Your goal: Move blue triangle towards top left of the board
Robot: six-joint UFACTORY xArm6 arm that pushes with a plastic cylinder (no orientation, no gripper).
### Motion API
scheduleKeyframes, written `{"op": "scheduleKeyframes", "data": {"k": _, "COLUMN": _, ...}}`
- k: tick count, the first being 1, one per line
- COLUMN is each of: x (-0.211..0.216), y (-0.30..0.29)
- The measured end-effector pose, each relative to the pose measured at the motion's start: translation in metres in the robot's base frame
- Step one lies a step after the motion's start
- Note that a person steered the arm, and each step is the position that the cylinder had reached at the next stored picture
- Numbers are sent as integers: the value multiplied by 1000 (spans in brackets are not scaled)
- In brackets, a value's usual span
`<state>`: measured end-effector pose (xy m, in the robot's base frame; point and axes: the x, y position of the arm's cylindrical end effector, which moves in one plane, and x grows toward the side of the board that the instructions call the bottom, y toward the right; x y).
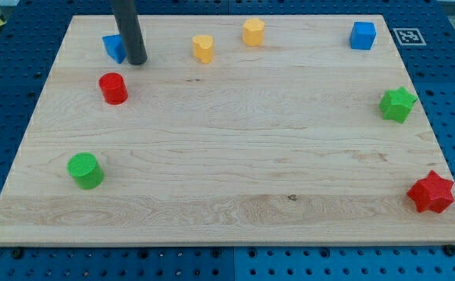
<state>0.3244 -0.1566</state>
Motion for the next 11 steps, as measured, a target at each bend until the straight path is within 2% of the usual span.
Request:
{"op": "scheduleKeyframes", "data": {"k": 1, "x": 12, "y": -26}}
{"op": "scheduleKeyframes", "data": {"k": 2, "x": -13, "y": -68}}
{"op": "scheduleKeyframes", "data": {"k": 3, "x": -56, "y": -82}}
{"op": "scheduleKeyframes", "data": {"k": 4, "x": -56, "y": -82}}
{"op": "scheduleKeyframes", "data": {"k": 5, "x": -14, "y": -74}}
{"op": "scheduleKeyframes", "data": {"k": 7, "x": 10, "y": -37}}
{"op": "scheduleKeyframes", "data": {"k": 9, "x": -48, "y": -33}}
{"op": "scheduleKeyframes", "data": {"k": 11, "x": -49, "y": -26}}
